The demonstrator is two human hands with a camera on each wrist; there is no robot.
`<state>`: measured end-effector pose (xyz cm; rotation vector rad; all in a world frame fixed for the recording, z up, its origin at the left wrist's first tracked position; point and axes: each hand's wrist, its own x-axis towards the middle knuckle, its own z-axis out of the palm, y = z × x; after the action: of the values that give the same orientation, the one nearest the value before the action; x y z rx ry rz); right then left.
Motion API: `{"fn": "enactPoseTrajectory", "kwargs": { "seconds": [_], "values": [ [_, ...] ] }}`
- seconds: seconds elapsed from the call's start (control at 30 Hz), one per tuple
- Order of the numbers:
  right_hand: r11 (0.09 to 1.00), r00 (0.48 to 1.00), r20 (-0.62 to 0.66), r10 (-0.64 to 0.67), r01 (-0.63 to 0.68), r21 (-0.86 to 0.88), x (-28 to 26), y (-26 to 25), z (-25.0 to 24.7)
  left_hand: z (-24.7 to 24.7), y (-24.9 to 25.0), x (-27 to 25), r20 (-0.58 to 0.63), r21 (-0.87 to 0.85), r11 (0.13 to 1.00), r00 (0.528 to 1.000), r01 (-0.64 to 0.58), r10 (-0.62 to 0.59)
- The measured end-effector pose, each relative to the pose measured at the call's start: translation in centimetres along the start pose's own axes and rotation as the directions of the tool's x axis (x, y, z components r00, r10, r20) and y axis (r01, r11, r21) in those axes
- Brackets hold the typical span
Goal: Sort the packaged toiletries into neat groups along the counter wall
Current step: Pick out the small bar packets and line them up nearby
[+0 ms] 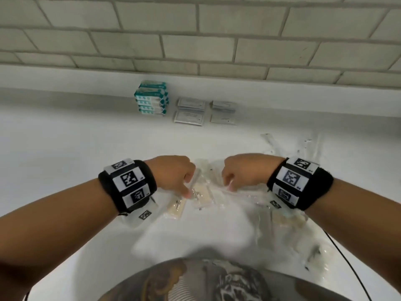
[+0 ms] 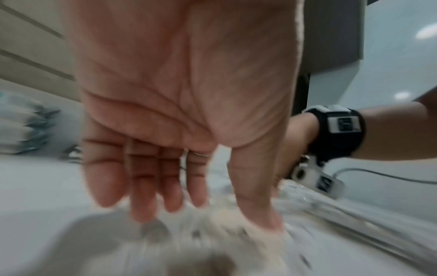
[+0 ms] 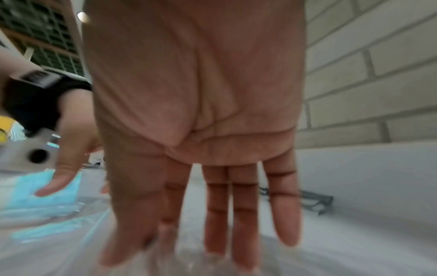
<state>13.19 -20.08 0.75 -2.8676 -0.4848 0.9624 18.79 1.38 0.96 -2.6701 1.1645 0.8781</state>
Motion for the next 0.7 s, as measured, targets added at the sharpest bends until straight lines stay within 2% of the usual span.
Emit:
{"fn": "enactPoseTrajectory", "kwargs": {
  "seconds": [0.07, 0.17, 0.27, 0.33, 0.43, 0.5, 0.57, 0.63, 0.7],
  "values": [
    [0.983, 0.988, -0.11, 0.109, -0.123, -0.139, -0.6, -0.4, -0.3, 1.5, 0.5, -1.7, -0.018, 0.009, 0.994, 0.994, 0.106, -0.106],
    [0.976, 0.942, -0.3, 0.149, -0.188, -0.105, -0.6, -3.3, -0.3, 3.9, 1.5, -3.4, -0.052, -0.012, 0.969, 0.967, 0.248, -0.248],
    [0.973, 0.935, -0.27, 0.23, -0.215, 0.086, -0.6, -8.0, 0.9, 5.1, 1.8, -3.8, -0.113, -0.141, 0.949, 0.947, 0.283, -0.299],
    [0.959, 0.934, -0.231, 0.271, -0.242, 0.146, 0.0, -10.0, 2.1, 5.4, 1.5, -3.7, -0.123, -0.232, 0.923, 0.932, 0.308, -0.342],
    [0.9, 0.884, -0.218, 0.413, -0.36, 0.244, 1.0, -10.6, 3.2, 6.1, 0.7, -3.4, -0.107, -0.347, 0.874, 0.911, 0.341, -0.398],
    [0.86, 0.855, -0.19, 0.482, -0.422, 0.286, 1.1, -10.4, 3.5, 6.4, 0.4, -3.2, -0.105, -0.365, 0.874, 0.919, 0.321, -0.381],
    [0.863, 0.865, -0.168, 0.472, -0.415, 0.288, 0.7, -10.2, 3.9, 6.5, 0.4, -3.1, -0.12, -0.312, 0.908, 0.937, 0.279, -0.328],
    [0.874, 0.882, -0.177, 0.437, -0.371, 0.313, 0.0, -9.7, 4.3, 6.2, 0.7, -3.1, -0.179, -0.25, 0.943, 0.947, 0.219, -0.267],
    [0.868, 0.888, -0.188, 0.42, -0.333, 0.369, -1.1, -8.7, 4.6, 5.9, 1.0, -2.6, -0.276, -0.178, 0.978, 0.949, 0.108, -0.154]
  ]
}}
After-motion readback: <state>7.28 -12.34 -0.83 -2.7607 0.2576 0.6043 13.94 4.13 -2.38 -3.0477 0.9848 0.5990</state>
